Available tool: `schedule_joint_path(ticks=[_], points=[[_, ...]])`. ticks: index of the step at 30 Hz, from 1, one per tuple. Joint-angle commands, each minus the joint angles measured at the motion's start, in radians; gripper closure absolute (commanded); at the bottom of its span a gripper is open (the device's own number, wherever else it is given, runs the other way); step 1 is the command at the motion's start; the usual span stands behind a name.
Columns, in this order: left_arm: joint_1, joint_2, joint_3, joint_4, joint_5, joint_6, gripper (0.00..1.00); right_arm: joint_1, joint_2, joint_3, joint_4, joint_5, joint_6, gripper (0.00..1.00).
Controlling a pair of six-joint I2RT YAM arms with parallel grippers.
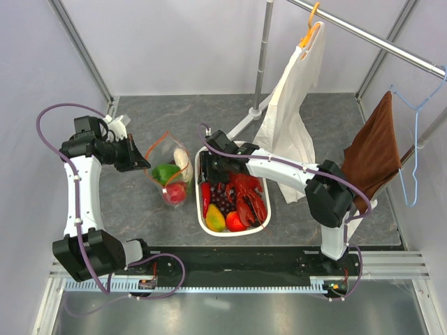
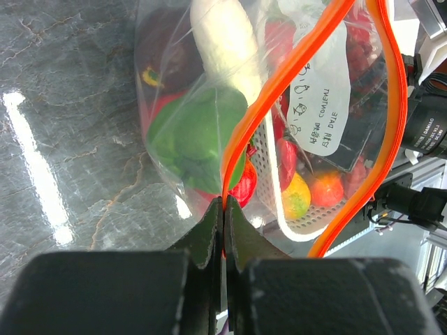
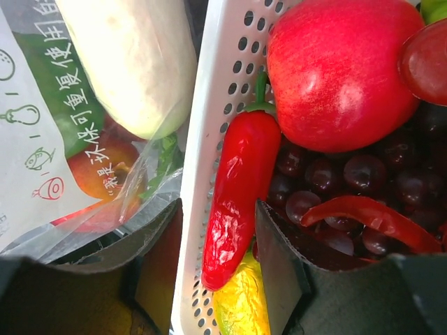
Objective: Place the food in the zip-top bag and seal the zipper
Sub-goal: Pick up the fake vegetable from the bin.
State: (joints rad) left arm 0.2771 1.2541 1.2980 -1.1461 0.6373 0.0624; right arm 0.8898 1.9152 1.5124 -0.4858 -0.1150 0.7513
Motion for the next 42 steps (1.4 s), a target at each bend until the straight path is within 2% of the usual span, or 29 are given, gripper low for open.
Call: schedule_joint_path(ticks=[1, 10, 20, 24, 30, 33, 38, 42], points=[[-0.004, -0.016, 0.037, 0.034, 0.009, -0.023, 0.98, -0.002, 0.024, 0.011, 0.016, 0.017, 0.025, 0.47], [-0.003, -0.013, 0.018, 0.051, 0.013, -0.027, 0.98, 0.015, 0.042, 0.046, -0.059, 0.150, 0.029, 0.46], [-0.003, -0.012, 0.014, 0.057, 0.007, -0.018, 0.98, 0.015, 0.076, 0.065, -0.022, 0.034, 0.040, 0.51], [-0.003, -0.012, 0.012, 0.055, 0.007, -0.018, 0.98, 0.012, 0.051, 0.066, -0.023, 0.034, 0.040, 0.63], [-0.001, -0.010, 0.012, 0.054, 0.007, -0.027, 0.98, -0.011, -0.021, 0.120, -0.049, 0.034, 0.017, 0.92], [-0.003, -0.012, 0.012, 0.054, 0.007, -0.036, 0.98, -0.034, -0.048, 0.152, -0.102, 0.040, 0.019, 1.00], [-0.003, -0.009, 0.007, 0.051, -0.001, -0.039, 0.98, -0.071, -0.134, 0.141, -0.143, 0.049, -0.009, 1.00], [-0.003, -0.016, 0.004, 0.051, -0.011, -0.033, 0.98, -0.084, -0.226, 0.063, -0.146, 0.072, -0.041, 1.00]])
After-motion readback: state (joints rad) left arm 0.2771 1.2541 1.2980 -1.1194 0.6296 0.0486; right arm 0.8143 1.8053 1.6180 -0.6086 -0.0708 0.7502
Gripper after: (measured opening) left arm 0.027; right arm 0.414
